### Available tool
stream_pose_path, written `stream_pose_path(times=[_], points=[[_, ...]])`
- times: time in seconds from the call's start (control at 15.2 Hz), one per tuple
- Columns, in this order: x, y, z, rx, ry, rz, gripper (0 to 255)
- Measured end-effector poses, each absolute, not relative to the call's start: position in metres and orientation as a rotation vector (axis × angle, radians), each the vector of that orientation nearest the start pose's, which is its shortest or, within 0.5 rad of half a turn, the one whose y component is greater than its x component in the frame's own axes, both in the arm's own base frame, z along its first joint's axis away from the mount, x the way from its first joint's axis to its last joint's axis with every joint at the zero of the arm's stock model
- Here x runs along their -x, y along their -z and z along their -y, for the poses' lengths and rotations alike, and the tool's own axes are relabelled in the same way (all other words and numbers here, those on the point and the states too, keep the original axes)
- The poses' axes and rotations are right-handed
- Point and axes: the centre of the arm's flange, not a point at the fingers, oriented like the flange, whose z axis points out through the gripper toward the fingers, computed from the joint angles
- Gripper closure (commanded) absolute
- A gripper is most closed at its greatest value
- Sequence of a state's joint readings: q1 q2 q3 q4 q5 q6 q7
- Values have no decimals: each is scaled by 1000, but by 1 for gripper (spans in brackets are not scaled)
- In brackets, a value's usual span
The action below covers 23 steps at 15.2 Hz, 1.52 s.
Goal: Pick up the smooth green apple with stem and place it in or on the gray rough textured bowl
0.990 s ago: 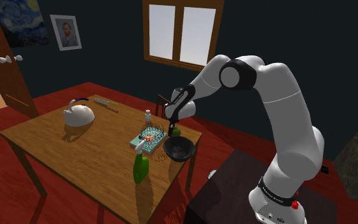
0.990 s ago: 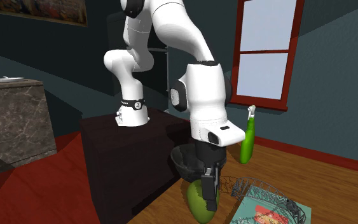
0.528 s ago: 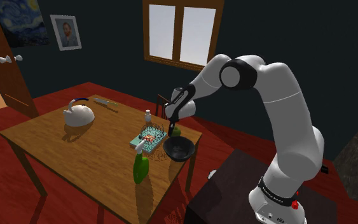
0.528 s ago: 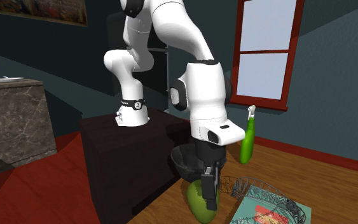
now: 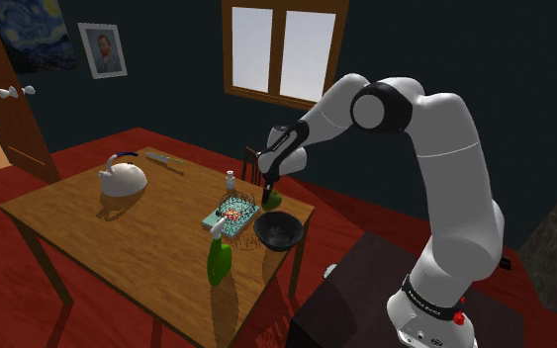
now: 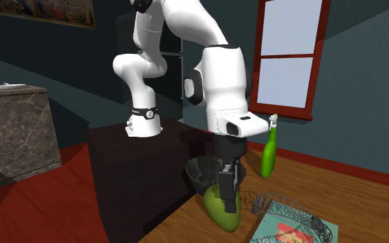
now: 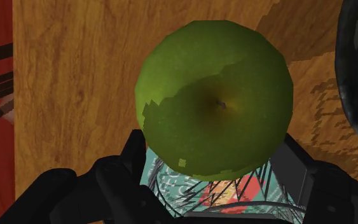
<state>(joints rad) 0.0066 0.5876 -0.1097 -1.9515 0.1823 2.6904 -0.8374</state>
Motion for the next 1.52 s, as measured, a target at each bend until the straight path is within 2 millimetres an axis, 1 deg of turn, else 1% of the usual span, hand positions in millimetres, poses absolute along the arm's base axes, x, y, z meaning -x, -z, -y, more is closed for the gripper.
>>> stream_pose_path(times=[0.86, 1.52], points=[[-628, -257, 67, 3032, 247, 937, 255], [-631, -311, 68, 3032, 248, 937, 255]])
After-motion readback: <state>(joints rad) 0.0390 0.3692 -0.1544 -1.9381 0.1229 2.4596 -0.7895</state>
